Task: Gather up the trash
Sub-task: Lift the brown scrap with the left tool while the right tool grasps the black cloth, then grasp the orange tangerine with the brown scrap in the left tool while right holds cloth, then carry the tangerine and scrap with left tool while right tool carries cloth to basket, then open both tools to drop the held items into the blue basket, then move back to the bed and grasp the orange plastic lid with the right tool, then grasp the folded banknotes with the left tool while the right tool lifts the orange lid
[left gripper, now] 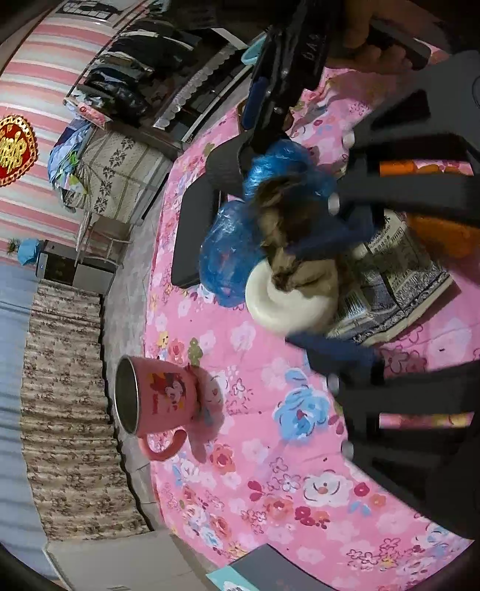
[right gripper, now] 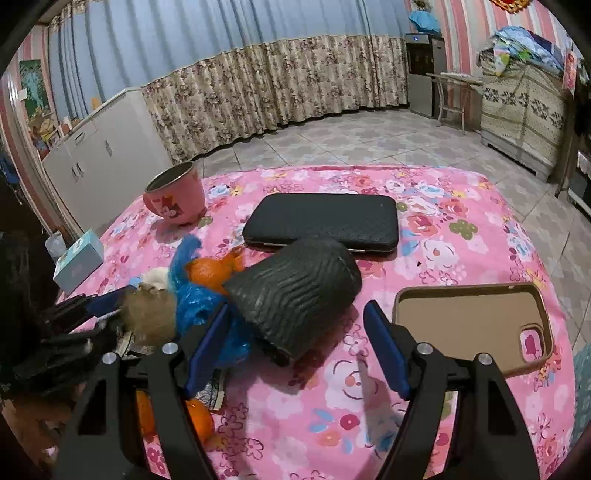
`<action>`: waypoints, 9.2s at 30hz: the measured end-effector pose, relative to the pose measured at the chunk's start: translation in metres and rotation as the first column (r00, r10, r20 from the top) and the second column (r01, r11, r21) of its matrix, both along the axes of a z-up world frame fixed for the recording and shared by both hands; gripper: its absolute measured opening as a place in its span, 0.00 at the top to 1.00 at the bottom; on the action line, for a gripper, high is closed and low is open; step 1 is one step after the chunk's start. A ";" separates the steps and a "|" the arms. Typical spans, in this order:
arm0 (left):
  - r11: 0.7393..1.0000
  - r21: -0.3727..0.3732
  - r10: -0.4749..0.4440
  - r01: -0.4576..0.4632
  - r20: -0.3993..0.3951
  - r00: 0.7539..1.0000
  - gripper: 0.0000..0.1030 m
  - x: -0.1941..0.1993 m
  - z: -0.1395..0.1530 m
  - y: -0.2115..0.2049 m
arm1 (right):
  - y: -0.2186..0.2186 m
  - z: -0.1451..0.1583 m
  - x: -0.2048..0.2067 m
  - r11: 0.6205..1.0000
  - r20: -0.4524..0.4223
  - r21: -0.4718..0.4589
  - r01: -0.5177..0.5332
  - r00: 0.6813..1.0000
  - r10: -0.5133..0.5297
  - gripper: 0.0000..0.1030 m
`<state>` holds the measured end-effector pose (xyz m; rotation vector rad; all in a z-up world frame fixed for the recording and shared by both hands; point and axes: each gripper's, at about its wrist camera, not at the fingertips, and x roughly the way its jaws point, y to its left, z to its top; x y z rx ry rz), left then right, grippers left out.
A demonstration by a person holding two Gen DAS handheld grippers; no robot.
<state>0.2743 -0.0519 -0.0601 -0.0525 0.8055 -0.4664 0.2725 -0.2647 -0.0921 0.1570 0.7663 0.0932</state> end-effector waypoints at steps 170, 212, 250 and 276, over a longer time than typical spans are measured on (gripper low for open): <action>0.936 -0.054 -0.339 0.349 0.140 0.930 0.28 -0.108 0.072 -0.390 | -0.351 0.070 -0.283 0.677 0.219 0.131 0.725 0.645 -0.733 0.48; 0.933 0.146 0.320 -0.328 0.072 0.944 0.07 -0.055 0.043 0.068 | 0.059 0.004 -0.076 0.993 -0.034 -0.025 -0.119 0.992 0.118 0.25; 0.991 0.051 0.127 -0.125 -0.022 0.992 1.00 -0.055 0.024 0.020 | 0.013 0.040 -0.082 0.999 0.068 -0.040 -0.014 0.998 0.017 0.61; 0.981 -0.053 0.193 -0.186 0.200 0.961 1.00 -0.073 0.076 0.044 | 0.006 0.056 -0.091 0.998 0.143 -0.058 0.015 0.990 -0.006 0.61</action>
